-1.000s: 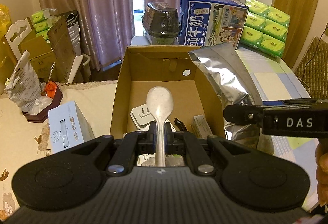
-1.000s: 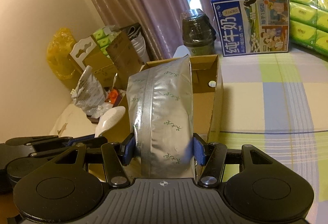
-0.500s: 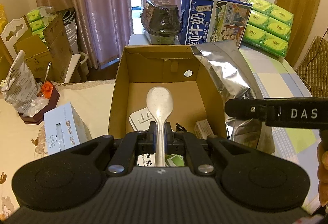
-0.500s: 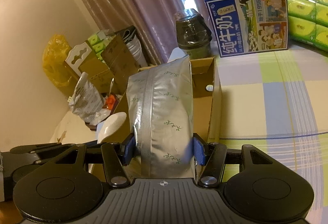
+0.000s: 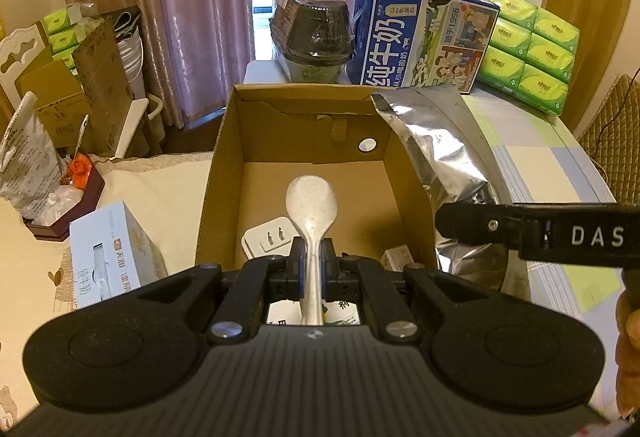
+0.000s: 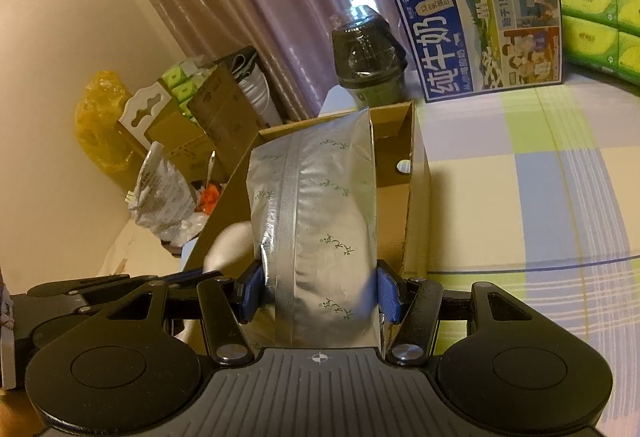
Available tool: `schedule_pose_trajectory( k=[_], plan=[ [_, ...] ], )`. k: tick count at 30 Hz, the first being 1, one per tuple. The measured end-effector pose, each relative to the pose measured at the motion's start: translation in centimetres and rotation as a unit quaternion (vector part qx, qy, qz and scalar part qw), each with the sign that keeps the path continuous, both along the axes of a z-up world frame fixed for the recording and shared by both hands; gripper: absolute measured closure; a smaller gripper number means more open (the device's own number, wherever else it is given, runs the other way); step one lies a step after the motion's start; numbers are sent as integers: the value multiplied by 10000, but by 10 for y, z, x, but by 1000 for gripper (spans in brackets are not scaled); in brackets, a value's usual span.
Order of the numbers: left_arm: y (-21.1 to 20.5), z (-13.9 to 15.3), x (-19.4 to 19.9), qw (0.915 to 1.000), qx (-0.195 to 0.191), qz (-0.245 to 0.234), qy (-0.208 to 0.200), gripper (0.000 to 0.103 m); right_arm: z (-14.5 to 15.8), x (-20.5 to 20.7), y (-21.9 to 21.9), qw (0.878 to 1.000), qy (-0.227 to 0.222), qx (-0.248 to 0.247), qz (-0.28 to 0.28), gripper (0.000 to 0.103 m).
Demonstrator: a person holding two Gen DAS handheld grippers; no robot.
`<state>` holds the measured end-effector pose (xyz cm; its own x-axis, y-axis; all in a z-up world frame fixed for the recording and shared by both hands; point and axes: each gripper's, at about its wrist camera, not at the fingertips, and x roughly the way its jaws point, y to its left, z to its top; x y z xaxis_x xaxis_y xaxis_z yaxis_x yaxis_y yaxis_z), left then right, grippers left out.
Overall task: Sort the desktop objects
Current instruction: 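Carry the foil packet and white spoon over the cardboard box, then open both grippers to drop the packet and spoon into the box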
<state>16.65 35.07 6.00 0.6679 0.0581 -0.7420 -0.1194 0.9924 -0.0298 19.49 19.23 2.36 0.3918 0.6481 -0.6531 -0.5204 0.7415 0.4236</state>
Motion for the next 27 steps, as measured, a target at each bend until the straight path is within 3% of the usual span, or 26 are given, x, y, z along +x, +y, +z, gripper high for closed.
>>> schedule_pose_trajectory(
  k=[1, 2, 3, 25, 27],
  plan=[
    [0, -1, 2, 10000, 11, 7, -8, 93, -1, 0, 0, 10000, 1, 1, -5, 49],
    [0, -2, 3, 10000, 47, 37, -1, 76, -1, 1, 0, 10000, 3, -2, -6, 49],
    [0, -2, 3, 9999, 95, 68, -1, 72, -1, 2, -1, 10000, 12, -1, -6, 49],
    [8, 10, -11, 9997, 142, 171, -82, 72, 4, -5, 5, 9998, 151, 95, -32, 49],
    [9, 11, -14, 9997, 138, 191, -104, 72, 3, -3, 6, 9996, 236, 173, -52, 44]
  ],
)
